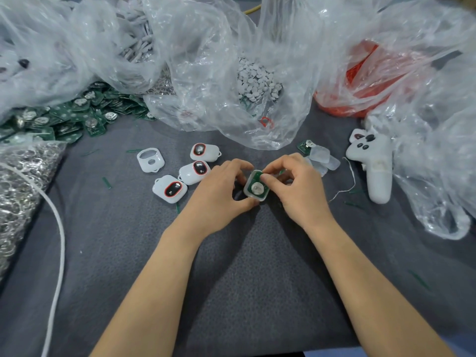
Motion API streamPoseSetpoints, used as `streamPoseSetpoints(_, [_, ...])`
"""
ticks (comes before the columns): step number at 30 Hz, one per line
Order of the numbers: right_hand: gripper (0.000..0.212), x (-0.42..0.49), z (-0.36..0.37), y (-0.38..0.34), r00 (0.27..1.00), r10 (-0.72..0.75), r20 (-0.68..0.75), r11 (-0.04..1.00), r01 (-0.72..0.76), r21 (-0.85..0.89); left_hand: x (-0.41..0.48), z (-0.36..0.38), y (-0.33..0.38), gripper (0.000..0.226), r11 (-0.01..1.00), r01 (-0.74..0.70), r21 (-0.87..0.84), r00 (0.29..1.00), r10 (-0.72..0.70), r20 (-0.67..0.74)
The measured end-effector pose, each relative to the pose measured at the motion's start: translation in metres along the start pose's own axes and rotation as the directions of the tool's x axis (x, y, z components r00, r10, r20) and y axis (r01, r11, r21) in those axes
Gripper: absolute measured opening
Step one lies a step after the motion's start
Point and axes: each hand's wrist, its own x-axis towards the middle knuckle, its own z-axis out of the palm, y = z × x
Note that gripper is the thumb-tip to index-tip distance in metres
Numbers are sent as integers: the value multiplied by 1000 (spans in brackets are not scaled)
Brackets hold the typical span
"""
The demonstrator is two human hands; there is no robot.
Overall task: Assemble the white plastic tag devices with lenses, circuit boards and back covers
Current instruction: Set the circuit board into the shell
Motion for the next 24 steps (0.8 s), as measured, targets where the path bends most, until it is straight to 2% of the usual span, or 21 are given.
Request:
streamPoseSetpoints(16, [10,0,4,-3,999,-50,7,997,51,-66,0,-1,2,49,998,4,58,1000,-5,23])
streamPoseSetpoints(20, [8,0,4,-4,997,-72,15,994,73,-80,1,3,6,51,995,52,85,998,-49,-30])
streamPoseSetpoints(24, [11,0,4,-3,998,-55,18,996,56,-67,2,9,12,38,988,89,127,995,-83,-50])
